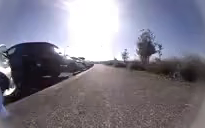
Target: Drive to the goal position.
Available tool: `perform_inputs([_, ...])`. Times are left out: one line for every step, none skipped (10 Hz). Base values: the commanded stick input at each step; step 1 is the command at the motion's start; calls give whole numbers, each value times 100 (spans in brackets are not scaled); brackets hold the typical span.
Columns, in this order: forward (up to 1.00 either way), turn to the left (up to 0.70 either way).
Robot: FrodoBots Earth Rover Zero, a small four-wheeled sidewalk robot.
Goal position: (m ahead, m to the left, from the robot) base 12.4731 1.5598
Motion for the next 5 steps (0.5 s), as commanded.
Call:
perform_inputs([100, -40])
perform_inputs([100, -40])
perform_inputs([100, -40])
perform_inputs([100, -40])
perform_inputs([100, -37])
